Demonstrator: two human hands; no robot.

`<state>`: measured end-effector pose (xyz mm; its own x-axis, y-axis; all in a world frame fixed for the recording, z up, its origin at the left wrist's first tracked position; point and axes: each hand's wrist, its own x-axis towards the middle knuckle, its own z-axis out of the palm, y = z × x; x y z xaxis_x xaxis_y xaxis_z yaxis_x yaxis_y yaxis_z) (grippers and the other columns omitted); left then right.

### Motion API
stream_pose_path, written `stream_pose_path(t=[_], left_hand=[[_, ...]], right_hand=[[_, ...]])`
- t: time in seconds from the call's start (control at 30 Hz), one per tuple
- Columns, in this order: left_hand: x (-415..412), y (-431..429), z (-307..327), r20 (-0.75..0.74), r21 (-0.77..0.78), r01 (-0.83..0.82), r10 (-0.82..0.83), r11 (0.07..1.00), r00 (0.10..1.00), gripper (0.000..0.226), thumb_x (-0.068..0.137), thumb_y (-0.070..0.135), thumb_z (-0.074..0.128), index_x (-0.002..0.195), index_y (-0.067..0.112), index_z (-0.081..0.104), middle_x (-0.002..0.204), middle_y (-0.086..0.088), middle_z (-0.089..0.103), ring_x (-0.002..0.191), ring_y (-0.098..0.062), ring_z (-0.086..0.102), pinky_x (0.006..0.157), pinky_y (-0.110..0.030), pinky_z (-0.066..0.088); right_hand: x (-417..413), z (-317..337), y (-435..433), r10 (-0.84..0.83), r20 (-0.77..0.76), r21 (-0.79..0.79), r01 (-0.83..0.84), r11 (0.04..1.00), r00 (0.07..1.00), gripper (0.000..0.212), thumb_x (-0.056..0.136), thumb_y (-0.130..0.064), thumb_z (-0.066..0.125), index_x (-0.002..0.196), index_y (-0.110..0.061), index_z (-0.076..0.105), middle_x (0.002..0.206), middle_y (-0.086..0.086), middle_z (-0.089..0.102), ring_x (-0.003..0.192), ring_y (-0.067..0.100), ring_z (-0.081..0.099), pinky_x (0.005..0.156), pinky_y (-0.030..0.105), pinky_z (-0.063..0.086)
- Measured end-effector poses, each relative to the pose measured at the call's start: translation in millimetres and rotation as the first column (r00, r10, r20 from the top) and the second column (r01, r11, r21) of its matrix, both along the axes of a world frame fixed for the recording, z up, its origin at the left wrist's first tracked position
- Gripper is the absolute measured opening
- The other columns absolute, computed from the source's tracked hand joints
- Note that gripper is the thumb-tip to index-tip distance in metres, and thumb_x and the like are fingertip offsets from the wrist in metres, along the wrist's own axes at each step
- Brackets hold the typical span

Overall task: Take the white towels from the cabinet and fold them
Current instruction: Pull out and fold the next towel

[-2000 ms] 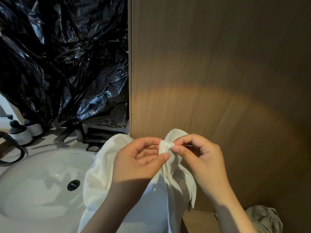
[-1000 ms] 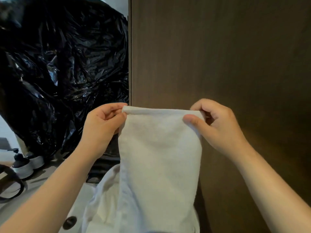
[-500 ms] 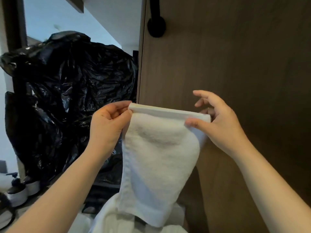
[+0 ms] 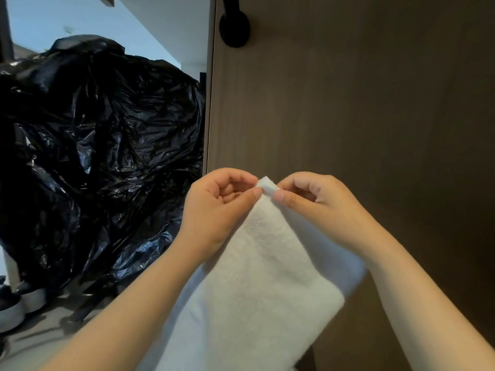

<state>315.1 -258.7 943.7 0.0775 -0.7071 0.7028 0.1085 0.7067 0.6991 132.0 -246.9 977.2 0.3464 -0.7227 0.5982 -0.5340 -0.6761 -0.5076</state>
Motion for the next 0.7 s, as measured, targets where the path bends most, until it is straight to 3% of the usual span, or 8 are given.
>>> stream_pose_path(t=[0.1, 0.23, 0.33, 0.43, 0.5, 0.6, 0.7], left_hand=[[-5.5, 4.3, -12.0, 0.023, 0.057, 0.013, -0.014, 0.998, 1.0, 0.012, 0.082, 0.002, 0.071, 0.093, 0.0, 0.066, 0.081, -0.017, 0.07, 0.069, -0.017, 0.063, 0.063, -0.021, 0.054], [-3.1, 7.3, -47.2, 0.14, 0.22, 0.106, -0.139, 0.97, 0.98, 0.019, 0.078, 0.016, 0.077, 0.09, 0.007, 0.066, 0.084, -0.013, 0.073, 0.072, -0.02, 0.067, 0.067, -0.032, 0.057], [-4.6, 8.0, -70.6, 0.215, 0.241, 0.036, -0.09, 0.97, 0.973, 0.015, 0.078, 0.026, 0.078, 0.081, 0.012, 0.074, 0.079, -0.012, 0.073, 0.069, -0.02, 0.064, 0.067, -0.041, 0.055], [-10.4, 7.3, -77.3, 0.234, 0.207, -0.027, -0.022, 0.978, 0.972, 0.007, 0.083, 0.02, 0.073, 0.079, 0.015, 0.075, 0.075, -0.008, 0.072, 0.065, -0.016, 0.063, 0.064, -0.036, 0.053], [-13.2, 7.3, -79.4, 0.247, 0.19, -0.033, -0.015, 0.981, 0.969, 0.01, 0.085, 0.023, 0.07, 0.081, 0.015, 0.074, 0.077, -0.007, 0.072, 0.067, -0.017, 0.064, 0.063, -0.031, 0.053], [-14.2, 7.1, -89.8, 0.346, 0.17, -0.023, -0.038, 0.985, 0.938, 0.03, 0.087, 0.048, 0.063, 0.086, 0.019, 0.07, 0.082, 0.0, 0.069, 0.074, -0.017, 0.065, 0.067, -0.029, 0.053], [-10.4, 6.3, -118.0, 0.511, 0.124, -0.07, -0.003, 0.99, 0.86, 0.031, 0.09, 0.058, 0.052, 0.074, 0.032, 0.058, 0.077, 0.018, 0.058, 0.069, 0.0, 0.054, 0.062, -0.013, 0.041]], right_hand=[[-2.0, -9.7, -1.4, -0.04, -0.018, -0.029, 0.039, 0.999, 0.999, 0.019, 0.095, -0.034, 0.061, 0.082, -0.021, 0.069, 0.071, -0.004, 0.062, 0.062, 0.005, 0.051, 0.057, 0.018, 0.039], [-9.9, -13.2, -2.3, -0.103, -0.019, -0.087, 0.101, 0.991, 0.995, 0.021, 0.096, -0.03, 0.058, 0.077, -0.023, 0.063, 0.07, -0.006, 0.059, 0.067, 0.012, 0.054, 0.059, 0.021, 0.04], [-17.8, -11.2, -2.7, -0.132, -0.054, -0.077, 0.128, 0.989, 0.99, 0.021, 0.095, -0.032, 0.058, 0.078, -0.023, 0.063, 0.072, -0.007, 0.06, 0.069, 0.009, 0.054, 0.06, 0.019, 0.04], [-16.6, -12.5, -1.4, -0.116, -0.109, -0.016, 0.115, 0.993, 0.987, 0.02, 0.093, -0.039, 0.062, 0.081, -0.025, 0.068, 0.075, -0.013, 0.064, 0.073, 0.004, 0.059, 0.06, 0.017, 0.043], [-15.4, -13.1, -2.1, -0.133, -0.113, -0.013, 0.133, 0.991, 0.985, 0.022, 0.091, -0.043, 0.063, 0.084, -0.025, 0.071, 0.079, -0.012, 0.067, 0.079, 0.007, 0.063, 0.064, 0.023, 0.047], [-19.7, -16.3, -3.6, -0.182, -0.047, -0.094, 0.177, 0.98, 0.982, 0.021, 0.092, -0.04, 0.063, 0.081, -0.023, 0.068, 0.078, -0.008, 0.065, 0.078, 0.011, 0.061, 0.067, 0.03, 0.047], [-31.0, -19.1, -4.3, -0.272, 0.051, -0.167, 0.277, 0.946, 0.961, 0.02, 0.094, -0.039, 0.06, 0.081, -0.024, 0.065, 0.079, -0.01, 0.063, 0.078, 0.01, 0.059, 0.068, 0.032, 0.046]])
